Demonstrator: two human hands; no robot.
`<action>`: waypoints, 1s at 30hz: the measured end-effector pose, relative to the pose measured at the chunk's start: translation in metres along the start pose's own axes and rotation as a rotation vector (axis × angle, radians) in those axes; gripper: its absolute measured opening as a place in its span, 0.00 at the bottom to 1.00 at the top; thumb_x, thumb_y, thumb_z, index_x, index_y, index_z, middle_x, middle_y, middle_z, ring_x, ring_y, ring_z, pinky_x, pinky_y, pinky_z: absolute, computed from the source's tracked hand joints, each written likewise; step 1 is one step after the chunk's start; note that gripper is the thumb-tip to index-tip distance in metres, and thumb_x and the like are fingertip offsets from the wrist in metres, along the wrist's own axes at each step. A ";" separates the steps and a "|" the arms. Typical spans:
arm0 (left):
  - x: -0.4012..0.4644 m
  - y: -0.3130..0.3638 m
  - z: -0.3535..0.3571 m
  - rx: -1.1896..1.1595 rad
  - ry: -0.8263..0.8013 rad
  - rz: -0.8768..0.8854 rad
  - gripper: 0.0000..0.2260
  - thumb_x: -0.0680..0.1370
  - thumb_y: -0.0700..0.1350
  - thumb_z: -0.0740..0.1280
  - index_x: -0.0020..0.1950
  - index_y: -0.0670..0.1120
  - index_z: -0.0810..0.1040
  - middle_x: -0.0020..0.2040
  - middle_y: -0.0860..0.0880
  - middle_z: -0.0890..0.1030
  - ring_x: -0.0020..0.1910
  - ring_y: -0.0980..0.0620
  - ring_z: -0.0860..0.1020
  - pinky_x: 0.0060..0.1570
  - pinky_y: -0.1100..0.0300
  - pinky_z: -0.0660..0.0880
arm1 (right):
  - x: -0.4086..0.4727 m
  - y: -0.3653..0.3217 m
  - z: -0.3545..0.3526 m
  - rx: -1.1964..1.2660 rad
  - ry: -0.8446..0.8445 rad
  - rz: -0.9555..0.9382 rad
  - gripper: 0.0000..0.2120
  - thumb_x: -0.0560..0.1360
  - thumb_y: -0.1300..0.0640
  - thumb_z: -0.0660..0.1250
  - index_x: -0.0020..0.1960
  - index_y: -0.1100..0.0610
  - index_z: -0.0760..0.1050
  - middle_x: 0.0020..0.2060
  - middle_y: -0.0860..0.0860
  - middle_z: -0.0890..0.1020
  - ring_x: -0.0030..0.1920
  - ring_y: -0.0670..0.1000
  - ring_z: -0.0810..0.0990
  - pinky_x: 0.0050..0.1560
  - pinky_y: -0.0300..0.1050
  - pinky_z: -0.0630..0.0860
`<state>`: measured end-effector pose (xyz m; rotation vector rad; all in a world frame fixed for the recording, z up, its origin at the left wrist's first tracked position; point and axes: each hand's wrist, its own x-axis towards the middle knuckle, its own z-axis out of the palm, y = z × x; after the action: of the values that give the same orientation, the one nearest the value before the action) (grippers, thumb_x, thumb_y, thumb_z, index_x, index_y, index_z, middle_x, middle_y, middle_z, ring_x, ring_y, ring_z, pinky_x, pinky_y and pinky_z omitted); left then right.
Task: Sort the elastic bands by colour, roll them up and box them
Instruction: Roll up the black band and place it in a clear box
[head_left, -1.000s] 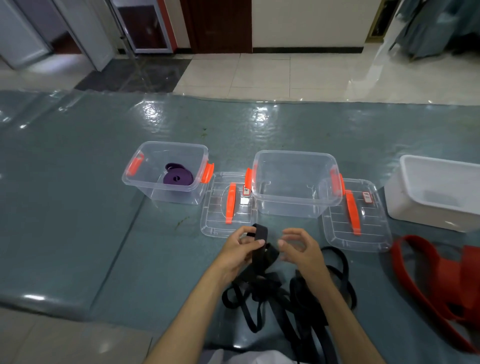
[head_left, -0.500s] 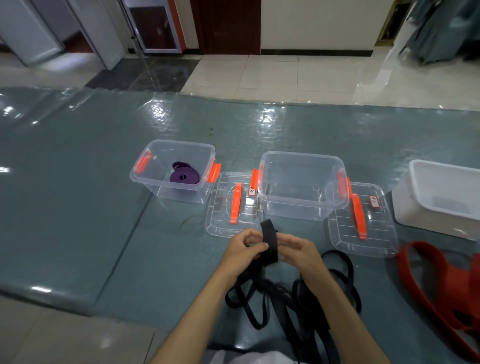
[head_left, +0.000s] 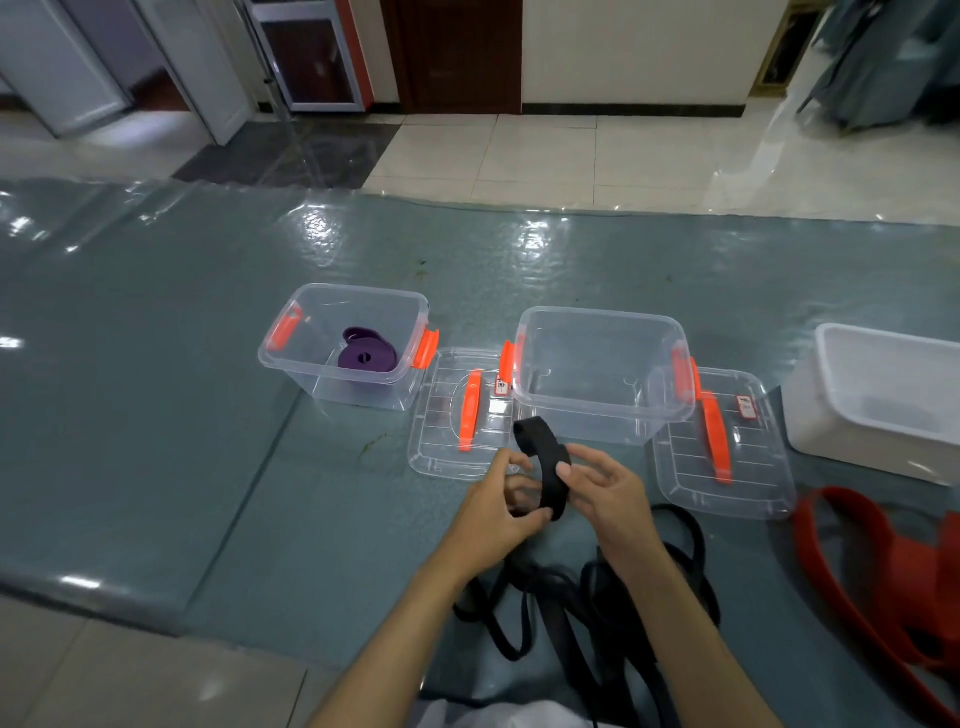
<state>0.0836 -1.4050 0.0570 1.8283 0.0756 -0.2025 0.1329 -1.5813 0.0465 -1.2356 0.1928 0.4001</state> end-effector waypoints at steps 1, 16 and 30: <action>0.001 0.003 0.001 -0.093 0.017 -0.017 0.24 0.75 0.47 0.77 0.66 0.59 0.70 0.54 0.54 0.87 0.50 0.57 0.84 0.54 0.61 0.80 | -0.001 0.000 0.001 -0.007 -0.037 -0.024 0.16 0.77 0.64 0.75 0.64 0.58 0.82 0.52 0.62 0.88 0.54 0.61 0.88 0.53 0.47 0.85; 0.018 0.023 0.013 -0.797 0.309 -0.113 0.15 0.79 0.44 0.75 0.66 0.47 0.82 0.59 0.41 0.86 0.57 0.43 0.85 0.56 0.53 0.82 | -0.005 -0.005 0.009 -0.232 -0.207 -0.144 0.18 0.79 0.65 0.73 0.68 0.57 0.80 0.54 0.57 0.88 0.58 0.57 0.87 0.63 0.48 0.82; 0.016 0.021 0.013 0.492 0.247 0.331 0.20 0.86 0.48 0.64 0.78 0.58 0.68 0.53 0.51 0.85 0.49 0.51 0.83 0.50 0.60 0.78 | 0.006 -0.065 0.016 -0.376 0.089 -0.376 0.08 0.80 0.54 0.73 0.59 0.48 0.84 0.46 0.51 0.86 0.39 0.52 0.88 0.43 0.52 0.87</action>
<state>0.1014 -1.4241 0.0706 2.3148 -0.1147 0.2620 0.1627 -1.5825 0.1067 -1.6238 -0.0445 0.0532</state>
